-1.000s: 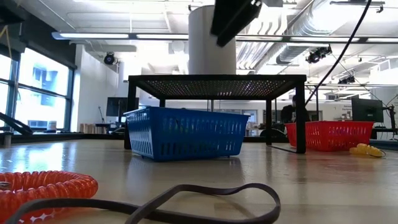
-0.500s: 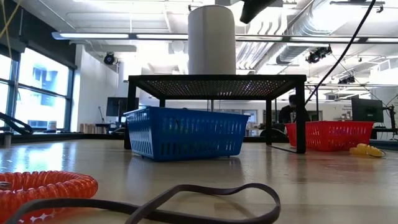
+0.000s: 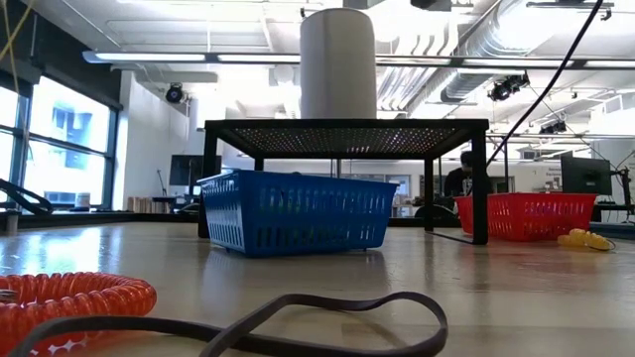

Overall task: Pick & Place Office Desk Supplies
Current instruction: Put the violet rubber band into the blue bin, then put the orange spring keychain into the red bin

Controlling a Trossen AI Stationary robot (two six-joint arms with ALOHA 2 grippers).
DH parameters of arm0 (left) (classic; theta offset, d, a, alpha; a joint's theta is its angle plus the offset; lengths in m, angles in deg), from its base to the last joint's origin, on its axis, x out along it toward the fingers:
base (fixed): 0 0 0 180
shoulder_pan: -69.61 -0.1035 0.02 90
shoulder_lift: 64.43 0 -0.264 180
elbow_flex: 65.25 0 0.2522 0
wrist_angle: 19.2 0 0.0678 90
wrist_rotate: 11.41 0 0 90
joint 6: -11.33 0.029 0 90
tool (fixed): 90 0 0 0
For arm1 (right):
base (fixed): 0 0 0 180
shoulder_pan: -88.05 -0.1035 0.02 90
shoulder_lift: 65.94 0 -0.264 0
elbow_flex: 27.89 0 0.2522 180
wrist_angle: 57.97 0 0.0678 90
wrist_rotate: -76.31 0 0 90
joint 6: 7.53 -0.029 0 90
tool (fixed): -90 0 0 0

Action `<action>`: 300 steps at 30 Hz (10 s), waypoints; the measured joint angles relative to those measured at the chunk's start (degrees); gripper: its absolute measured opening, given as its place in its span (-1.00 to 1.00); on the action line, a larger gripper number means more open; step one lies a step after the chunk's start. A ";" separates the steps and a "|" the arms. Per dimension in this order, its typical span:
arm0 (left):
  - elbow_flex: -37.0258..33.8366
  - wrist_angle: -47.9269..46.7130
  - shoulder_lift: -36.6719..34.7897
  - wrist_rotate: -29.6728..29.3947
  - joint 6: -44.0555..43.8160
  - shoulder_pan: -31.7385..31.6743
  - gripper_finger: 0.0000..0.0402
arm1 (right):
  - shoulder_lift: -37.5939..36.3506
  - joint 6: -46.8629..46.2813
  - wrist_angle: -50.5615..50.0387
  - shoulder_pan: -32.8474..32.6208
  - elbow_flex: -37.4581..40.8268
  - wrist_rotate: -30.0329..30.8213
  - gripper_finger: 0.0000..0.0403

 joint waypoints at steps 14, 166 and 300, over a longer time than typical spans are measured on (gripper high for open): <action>-0.02 1.02 0.04 5.24 -6.16 -0.97 -0.98 | 0.02 -2.18 0.65 -3.40 0.00 -0.23 0.06; 10.52 17.20 10.42 -4.55 35.00 -14.89 0.02 | -0.48 -3.00 20.00 -8.02 9.65 0.97 -0.48; 11.24 7.78 -28.68 -7.77 56.49 -35.37 -0.23 | -24.03 -38.85 -28.17 8.23 12.65 -1.40 -0.96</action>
